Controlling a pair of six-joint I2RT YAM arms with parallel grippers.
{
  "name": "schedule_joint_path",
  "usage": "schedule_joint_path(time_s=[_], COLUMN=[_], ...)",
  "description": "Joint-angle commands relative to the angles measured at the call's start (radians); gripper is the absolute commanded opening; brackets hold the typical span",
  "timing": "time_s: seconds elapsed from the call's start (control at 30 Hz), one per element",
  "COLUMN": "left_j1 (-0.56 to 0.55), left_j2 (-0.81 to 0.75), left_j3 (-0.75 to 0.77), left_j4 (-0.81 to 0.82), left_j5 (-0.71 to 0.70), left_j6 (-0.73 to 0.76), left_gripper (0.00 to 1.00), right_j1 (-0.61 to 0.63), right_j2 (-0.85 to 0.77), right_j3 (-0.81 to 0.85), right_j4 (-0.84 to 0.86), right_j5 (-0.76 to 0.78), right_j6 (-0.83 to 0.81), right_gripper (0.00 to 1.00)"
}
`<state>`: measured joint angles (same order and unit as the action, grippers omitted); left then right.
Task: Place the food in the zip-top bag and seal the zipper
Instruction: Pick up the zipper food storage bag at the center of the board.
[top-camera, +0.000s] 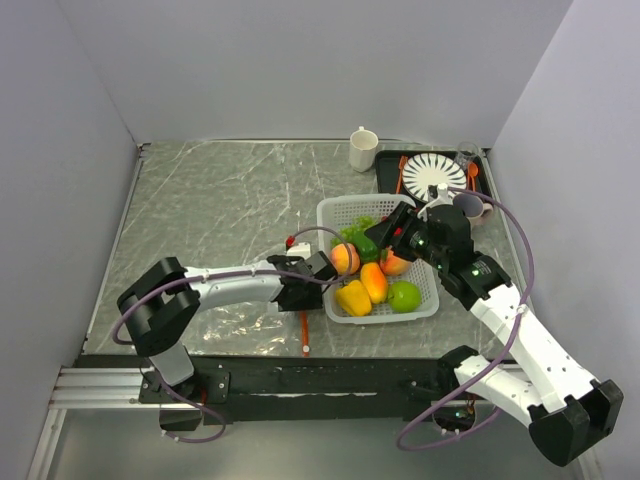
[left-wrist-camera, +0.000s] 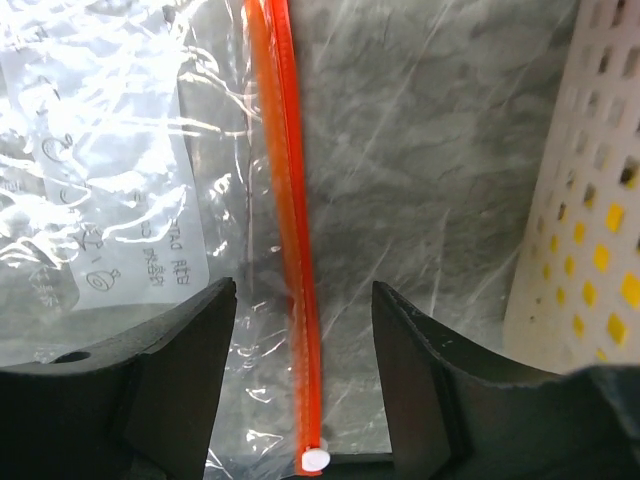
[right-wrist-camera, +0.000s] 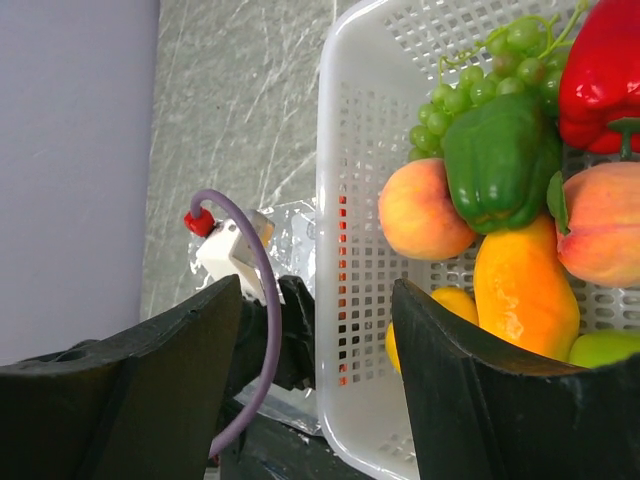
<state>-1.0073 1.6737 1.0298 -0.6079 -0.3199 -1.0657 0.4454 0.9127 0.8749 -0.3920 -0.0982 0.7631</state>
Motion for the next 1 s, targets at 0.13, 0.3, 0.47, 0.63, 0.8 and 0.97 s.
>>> schedule_joint_path(time_s=[0.13,0.3,0.47,0.63,0.8,0.97], left_j1=[-0.02,-0.03,-0.031,-0.033,-0.033,-0.01], left_j2=[0.007,0.066,0.054,0.032,-0.188,-0.463], left_j3=[-0.022,-0.037,-0.079,-0.066,-0.092,-0.126], left_j4=[0.005,0.01,0.052,0.02,0.016,0.034], left_j5=[0.011,0.025,0.039,0.021,-0.027,-0.053], left_j6=[-0.01,-0.01,-0.017,-0.011,-0.01,0.009], left_gripper=[0.59,0.37,0.12,0.01,0.01,0.01], right_j1=[-0.022,-0.022,-0.024,-0.024,-0.022,-0.019], right_j2=[-0.02,-0.018,-0.014,-0.008,0.035,0.127], right_j3=[-0.024,-0.017,-0.019,-0.033,-0.056,-0.067], right_j4=[0.013,0.015,0.013,0.03,0.083,0.183], right_j5=[-0.021,-0.031,-0.038,-0.063,-0.156,-0.293], right_j6=[-0.021,-0.022,-0.024,-0.024,-0.022,0.002], right_gripper=[0.69,0.69,0.69,0.69,0.68,0.6])
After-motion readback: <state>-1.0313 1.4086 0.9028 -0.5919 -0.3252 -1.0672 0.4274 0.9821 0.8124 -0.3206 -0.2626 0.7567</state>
